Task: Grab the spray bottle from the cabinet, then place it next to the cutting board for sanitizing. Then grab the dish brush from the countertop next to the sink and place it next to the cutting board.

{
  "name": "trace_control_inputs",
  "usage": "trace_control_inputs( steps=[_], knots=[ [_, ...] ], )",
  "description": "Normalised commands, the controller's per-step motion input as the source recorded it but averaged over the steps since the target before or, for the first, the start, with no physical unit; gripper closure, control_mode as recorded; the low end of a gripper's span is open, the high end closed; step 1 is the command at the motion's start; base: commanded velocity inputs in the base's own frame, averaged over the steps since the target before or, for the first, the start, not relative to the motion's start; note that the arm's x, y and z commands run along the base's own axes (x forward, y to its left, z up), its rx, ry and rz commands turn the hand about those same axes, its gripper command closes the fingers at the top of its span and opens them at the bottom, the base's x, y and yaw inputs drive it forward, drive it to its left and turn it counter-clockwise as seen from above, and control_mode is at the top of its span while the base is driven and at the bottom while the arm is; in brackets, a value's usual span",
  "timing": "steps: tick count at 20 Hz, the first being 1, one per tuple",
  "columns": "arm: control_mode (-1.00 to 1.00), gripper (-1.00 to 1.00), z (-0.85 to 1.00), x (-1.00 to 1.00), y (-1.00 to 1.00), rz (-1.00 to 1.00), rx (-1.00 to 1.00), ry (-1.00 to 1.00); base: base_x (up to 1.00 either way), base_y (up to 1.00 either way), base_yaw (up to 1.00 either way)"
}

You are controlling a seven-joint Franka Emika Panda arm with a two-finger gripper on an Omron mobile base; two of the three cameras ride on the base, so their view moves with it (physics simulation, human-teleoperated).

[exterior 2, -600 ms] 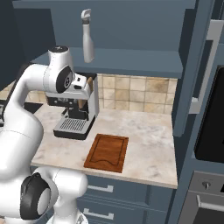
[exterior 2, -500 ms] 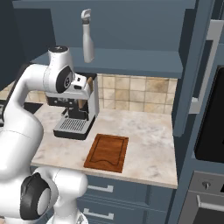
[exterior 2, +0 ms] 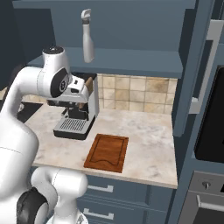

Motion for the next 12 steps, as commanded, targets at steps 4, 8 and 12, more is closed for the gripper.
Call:
trace_control_inputs(
  steps=[4, 8, 12],
  knots=[
    [-1.00, -1.00, 0.37, -0.55, 0.00, -0.01, 0.00, -0.49, 0.00, 0.00, 0.00],
    [-1.00, -1.00, 0.44, -0.47, 0.00, 0.00, 0.00, -0.56, 0.00, 0.00, 0.00],
    [-1.00, -1.00, 0.57, -0.40, 0.00, 0.00, 0.00, -0.54, 0.00, 0.00, 0.00]
  ],
)
